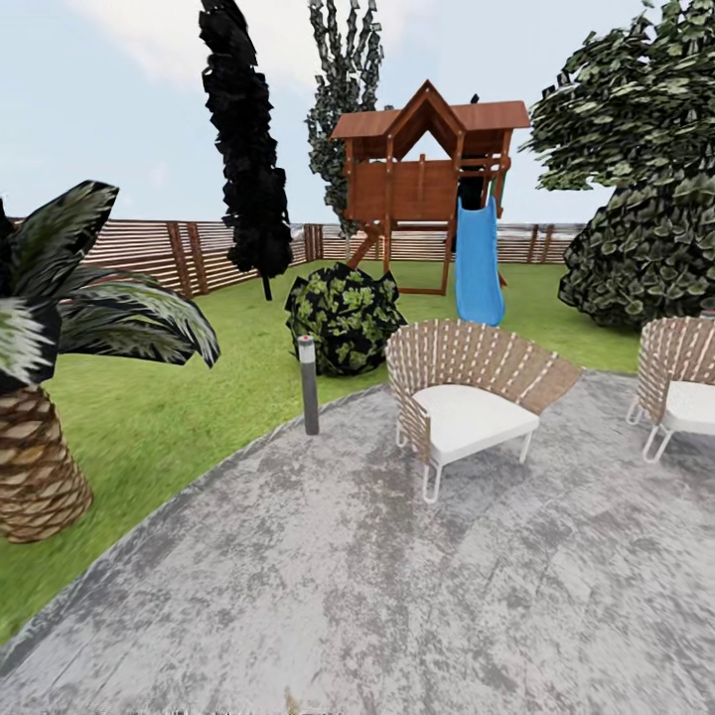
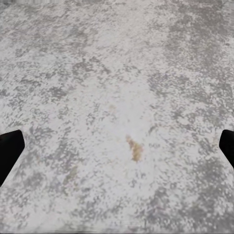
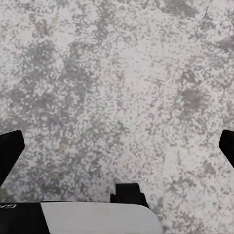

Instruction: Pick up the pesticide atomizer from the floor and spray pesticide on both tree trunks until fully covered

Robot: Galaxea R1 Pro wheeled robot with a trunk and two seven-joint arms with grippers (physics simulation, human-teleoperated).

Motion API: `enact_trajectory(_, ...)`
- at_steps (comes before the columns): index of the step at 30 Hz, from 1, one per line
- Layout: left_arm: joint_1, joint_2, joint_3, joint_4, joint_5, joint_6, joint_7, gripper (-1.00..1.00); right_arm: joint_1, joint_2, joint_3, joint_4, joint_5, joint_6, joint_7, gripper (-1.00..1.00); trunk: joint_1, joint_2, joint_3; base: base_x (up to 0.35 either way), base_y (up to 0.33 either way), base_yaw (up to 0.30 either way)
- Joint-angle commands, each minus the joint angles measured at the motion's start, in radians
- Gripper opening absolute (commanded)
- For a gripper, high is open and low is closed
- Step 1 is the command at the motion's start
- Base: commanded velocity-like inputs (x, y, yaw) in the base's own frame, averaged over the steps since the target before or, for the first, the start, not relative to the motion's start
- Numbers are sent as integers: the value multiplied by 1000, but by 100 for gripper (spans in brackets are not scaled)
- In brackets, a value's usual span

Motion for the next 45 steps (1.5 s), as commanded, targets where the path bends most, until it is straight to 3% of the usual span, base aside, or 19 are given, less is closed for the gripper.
enact_trajectory(1, 0, 0, 0, 0, 0, 0, 0, 100, 0, 0, 0, 0, 0, 0, 0, 100, 4, -7, -3, 0, 0, 241)
enact_trajectory(14, 0, 1, 2, 0, 0, 0, 0, 100, 0, -2, 1, -7, 4, 0, 1, 100, 54, -98, -44, 0, 0, 44)
enact_trajectory(16, -12, -10, -9, -11, -3, 11, 8, 100, -12, -14, 6, -19, 12, 11, 5, 100, 54, -98, -44, 0, 0, 0)
enact_trajectory(18, -17, -10, -15, -22, -3, 23, 6, 100, -23, -9, 9, -30, 11, 23, 4, 100, 54, -98, -44, 0, 0, 0)
enact_trajectory(22, 6, 13, 9, 1, -2, 11, -4, 100, -1, 14, 9, -7, -3, 16, 3, 100, 54, -98, -44, 0, 0, 0)
enact_trajectory(26, 28, 33, 33, 23, 2, -8, -6, 100, 21, 20, 6, 16, -11, -7, 6, 100, 54, -98, -44, 0, 0, 0)
enact_trajectory(37, 92, 32, 37, 85, 5, -11, -6, 100, 84, 22, 3, 78, -14, -69, 3, 100, 54, -98, -44, 0, 4, 0)
enact_trajectory(45, 126, 31, 36, 112, 3, -11, -6, 100, 84, 24, 5, 123, -14, -78, 3, 100, 54, -98, -44, 0, 19, 193)
